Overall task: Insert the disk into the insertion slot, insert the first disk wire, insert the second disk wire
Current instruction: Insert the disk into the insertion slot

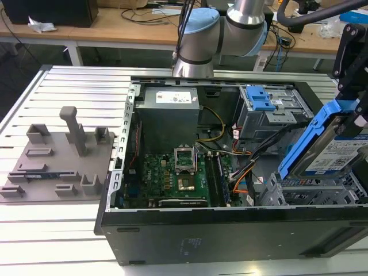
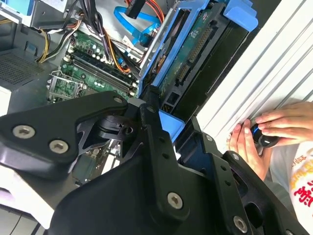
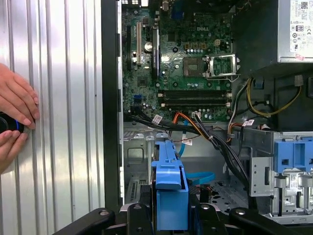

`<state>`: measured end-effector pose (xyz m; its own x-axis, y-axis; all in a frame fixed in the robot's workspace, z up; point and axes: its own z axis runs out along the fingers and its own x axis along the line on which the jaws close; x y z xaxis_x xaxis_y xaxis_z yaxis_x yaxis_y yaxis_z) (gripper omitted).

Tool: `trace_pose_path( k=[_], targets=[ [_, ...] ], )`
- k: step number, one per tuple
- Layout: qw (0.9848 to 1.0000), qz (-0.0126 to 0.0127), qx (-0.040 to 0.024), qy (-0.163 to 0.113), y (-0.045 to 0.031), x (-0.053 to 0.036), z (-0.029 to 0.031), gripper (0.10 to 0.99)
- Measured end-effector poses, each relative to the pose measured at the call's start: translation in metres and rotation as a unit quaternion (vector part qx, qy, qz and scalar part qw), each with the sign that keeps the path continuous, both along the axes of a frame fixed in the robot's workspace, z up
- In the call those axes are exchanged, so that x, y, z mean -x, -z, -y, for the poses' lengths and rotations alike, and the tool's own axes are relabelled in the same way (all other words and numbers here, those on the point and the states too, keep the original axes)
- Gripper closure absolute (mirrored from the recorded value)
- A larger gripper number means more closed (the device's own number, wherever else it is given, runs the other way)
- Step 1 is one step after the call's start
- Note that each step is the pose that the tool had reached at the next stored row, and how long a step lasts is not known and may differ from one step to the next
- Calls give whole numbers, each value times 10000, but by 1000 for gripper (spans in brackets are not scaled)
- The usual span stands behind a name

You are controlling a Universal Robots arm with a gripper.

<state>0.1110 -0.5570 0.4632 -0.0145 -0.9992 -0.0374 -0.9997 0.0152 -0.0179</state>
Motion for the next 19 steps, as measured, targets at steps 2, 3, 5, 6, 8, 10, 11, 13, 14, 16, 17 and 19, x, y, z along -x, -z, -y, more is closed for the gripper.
trace_pose_path(
  k=[2,3,5,6,8,10,11,13,14,16,17,19],
  targets=[
    [10000,0,0,0,19,-1,0,722],
    [10000,0,0,0,32,-2,0,722],
    [10000,0,0,0,45,-2,0,722],
    [10000,0,0,0,56,-2,0,722],
    [10000,0,0,0,85,-3,0,722],
    [10000,-1,0,0,104,-5,0,722],
    [10000,-2,1,0,116,-5,0,722],
    [10000,-3,4,1,132,-4,0,722],
    [10000,-5,3,1,156,-4,0,722],
    [10000,-10,-3,-1,192,-7,1,722],
    [10000,-13,2,1,200,-6,0,722],
    [10000,-20,0,3,253,-5,0,722]
  ],
)
